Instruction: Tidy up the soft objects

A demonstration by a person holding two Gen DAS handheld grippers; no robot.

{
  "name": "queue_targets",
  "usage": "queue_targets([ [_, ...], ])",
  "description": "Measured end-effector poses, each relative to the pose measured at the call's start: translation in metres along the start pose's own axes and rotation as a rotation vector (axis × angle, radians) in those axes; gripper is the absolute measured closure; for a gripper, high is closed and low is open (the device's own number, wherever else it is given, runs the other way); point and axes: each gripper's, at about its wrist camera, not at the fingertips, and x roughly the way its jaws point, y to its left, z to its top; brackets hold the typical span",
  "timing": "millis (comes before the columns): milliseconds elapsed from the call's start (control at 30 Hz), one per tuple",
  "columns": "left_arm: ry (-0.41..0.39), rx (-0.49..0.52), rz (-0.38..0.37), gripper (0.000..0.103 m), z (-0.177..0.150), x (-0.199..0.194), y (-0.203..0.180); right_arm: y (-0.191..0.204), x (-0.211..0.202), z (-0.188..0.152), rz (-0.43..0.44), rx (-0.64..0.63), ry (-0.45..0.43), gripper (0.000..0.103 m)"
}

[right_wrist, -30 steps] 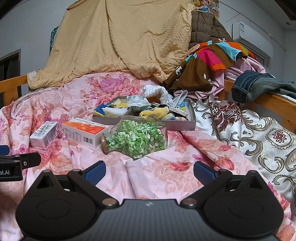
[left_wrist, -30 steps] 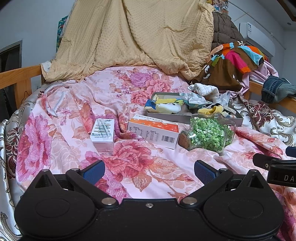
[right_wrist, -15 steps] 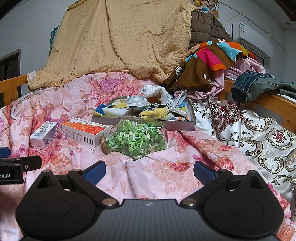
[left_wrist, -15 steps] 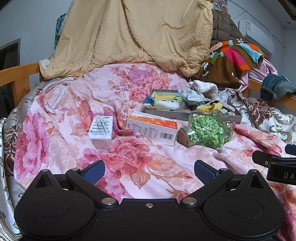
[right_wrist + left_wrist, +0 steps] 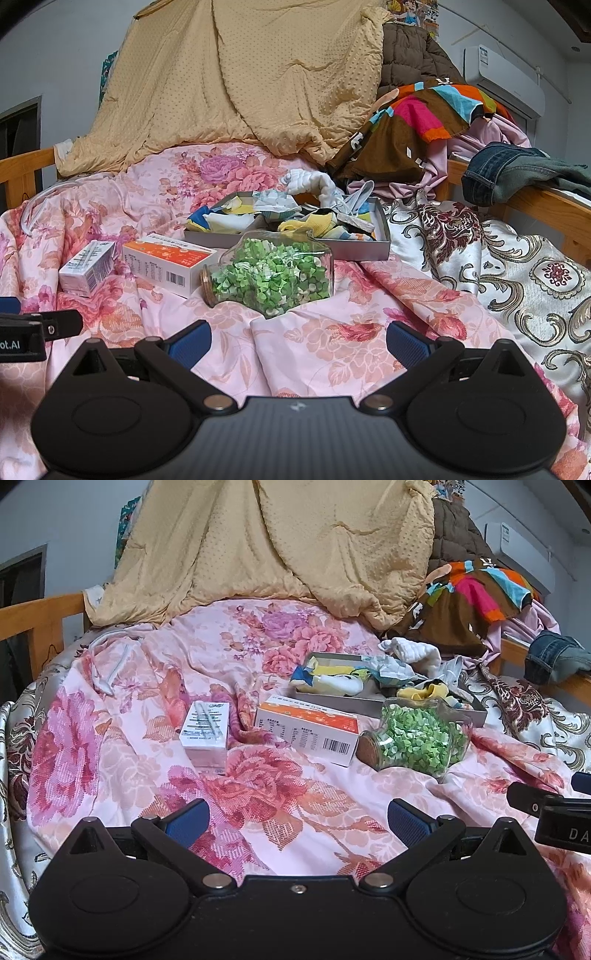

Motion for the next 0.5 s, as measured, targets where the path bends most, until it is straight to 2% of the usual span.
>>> queue_targets([
  [500,-0.007,-0.026,-0.008,0.001,0.0001,-0.0005,0.0021,-0.0011,-0.0004,-0.0004,-0.001,-0.001,0.001,0.0],
])
